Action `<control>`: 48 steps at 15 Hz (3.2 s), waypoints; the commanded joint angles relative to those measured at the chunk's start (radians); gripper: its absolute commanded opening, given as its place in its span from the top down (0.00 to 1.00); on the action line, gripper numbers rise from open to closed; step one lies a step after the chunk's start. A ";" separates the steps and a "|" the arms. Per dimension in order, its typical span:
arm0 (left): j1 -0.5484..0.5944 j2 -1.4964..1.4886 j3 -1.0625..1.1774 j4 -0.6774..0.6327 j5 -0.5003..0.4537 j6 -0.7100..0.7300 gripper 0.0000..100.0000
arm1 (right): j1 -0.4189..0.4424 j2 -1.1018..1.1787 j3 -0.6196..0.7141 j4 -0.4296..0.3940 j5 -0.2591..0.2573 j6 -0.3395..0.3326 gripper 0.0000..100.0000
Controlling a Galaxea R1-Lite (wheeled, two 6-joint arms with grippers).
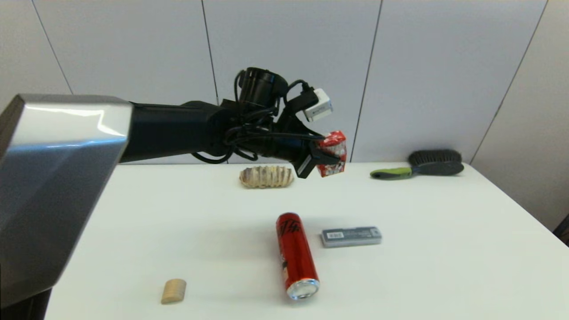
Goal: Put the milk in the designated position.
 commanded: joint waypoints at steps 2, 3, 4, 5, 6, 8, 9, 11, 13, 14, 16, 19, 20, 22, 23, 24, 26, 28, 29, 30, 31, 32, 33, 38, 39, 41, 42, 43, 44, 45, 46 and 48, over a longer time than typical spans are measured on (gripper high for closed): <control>-0.064 0.152 -0.090 -0.055 0.024 -0.033 1.00 | 0.000 0.000 0.000 0.000 -0.001 0.000 0.00; -0.067 0.166 -0.090 -0.058 0.024 -0.033 1.00 | 0.000 0.000 0.000 0.000 -0.001 0.000 0.00; -0.073 0.180 -0.090 -0.058 0.025 -0.033 1.00 | 0.000 0.001 0.000 0.000 -0.001 0.000 0.00; -0.075 0.189 -0.090 -0.057 0.025 -0.033 1.00 | 0.000 0.000 0.000 0.000 -0.001 0.000 0.00; -0.073 0.197 -0.089 -0.054 0.025 -0.032 1.00 | 0.000 0.000 0.000 0.000 -0.001 0.000 0.00; -0.070 0.206 -0.086 -0.052 0.041 -0.030 1.00 | 0.000 0.000 0.000 0.000 -0.001 0.000 0.00; -0.067 0.209 -0.086 -0.052 0.064 -0.030 1.00 | 0.000 0.001 0.000 0.000 -0.001 0.000 0.00; -0.058 0.223 -0.084 -0.051 0.073 -0.030 1.00 | 0.000 0.001 0.000 0.000 -0.001 0.000 0.00; -0.045 0.234 -0.078 -0.051 0.073 -0.027 1.00 | 0.000 0.001 0.000 0.000 -0.001 0.000 0.00; -0.044 0.235 -0.078 -0.042 0.073 -0.028 1.00 | 0.000 0.000 0.000 0.000 -0.001 0.000 0.00; -0.041 0.240 -0.078 -0.017 0.071 -0.028 1.00 | 0.000 0.000 0.000 0.000 -0.001 0.000 0.00; -0.039 0.249 -0.078 -0.011 0.070 -0.030 1.00 | 0.000 0.000 0.000 0.000 -0.001 0.000 0.00; -0.038 0.250 -0.078 -0.011 0.070 -0.028 1.00 | 0.000 0.000 0.000 0.000 -0.001 0.000 0.00; -0.039 0.258 -0.078 -0.012 0.068 -0.028 1.00 | 0.000 0.001 0.000 0.000 -0.001 0.000 0.00; -0.039 0.260 -0.078 -0.014 0.068 -0.028 1.00 | 0.000 0.000 0.000 0.000 -0.001 0.000 0.00; -0.039 0.263 -0.078 -0.014 0.068 -0.030 1.00 | -0.001 0.000 0.000 0.000 -0.001 0.000 0.00; -0.039 0.269 -0.080 -0.015 0.068 -0.030 1.00 | 0.000 0.001 0.000 0.000 -0.001 0.000 0.00; -0.039 0.270 -0.080 -0.017 0.068 -0.030 1.00 | 0.000 0.001 0.000 0.000 -0.001 0.000 0.00; -0.039 0.272 -0.081 -0.017 0.068 -0.028 1.00 | 0.000 0.001 0.000 0.000 -0.001 0.000 0.00; -0.039 0.270 -0.081 -0.017 0.068 -0.030 1.00 | 0.000 0.001 0.000 0.000 -0.001 0.000 0.00; -0.039 0.272 -0.083 -0.017 0.068 -0.032 1.00 | 0.000 0.000 0.000 0.000 -0.001 0.000 0.00; -0.039 0.272 -0.081 -0.017 0.068 -0.033 1.00 | 0.000 0.001 0.000 0.000 -0.001 0.000 0.00; -0.039 0.270 -0.086 -0.017 0.068 -0.035 0.00 | 0.000 0.000 0.000 0.000 -0.001 0.000 0.00; -0.039 0.267 -0.086 -0.017 0.068 -0.027 0.00 | 0.000 0.001 0.000 0.000 -0.001 0.000 0.00; -0.039 0.266 -0.086 -0.017 0.068 -0.027 0.00 | 0.000 0.001 0.000 0.000 -0.001 0.000 0.00; -0.039 0.255 -0.086 -0.014 0.068 -0.033 0.00 | 0.000 0.000 0.000 0.000 -0.001 0.000 0.00; -0.038 0.249 -0.086 -0.014 0.070 -0.033 0.00 | 0.000 0.000 0.000 0.000 -0.001 0.000 0.00; -0.036 0.241 -0.086 -0.012 0.070 -0.035 0.00 | 0.000 0.001 0.000 0.000 -0.001 0.000 0.00; -0.030 0.232 -0.086 -0.012 0.070 -0.035 0.00 | 0.000 0.001 0.000 0.000 -0.001 0.000 0.00; -0.027 0.221 -0.086 -0.012 0.070 -0.035 0.00 | 0.000 0.001 0.000 0.000 -0.001 0.000 0.00; -0.019 0.206 -0.086 -0.011 0.070 -0.035 0.00 | 0.000 0.001 0.000 0.000 -0.001 0.000 0.00; 0.004 0.160 -0.084 0.001 0.070 -0.041 0.00 | 0.000 0.000 0.000 0.000 -0.001 0.000 0.00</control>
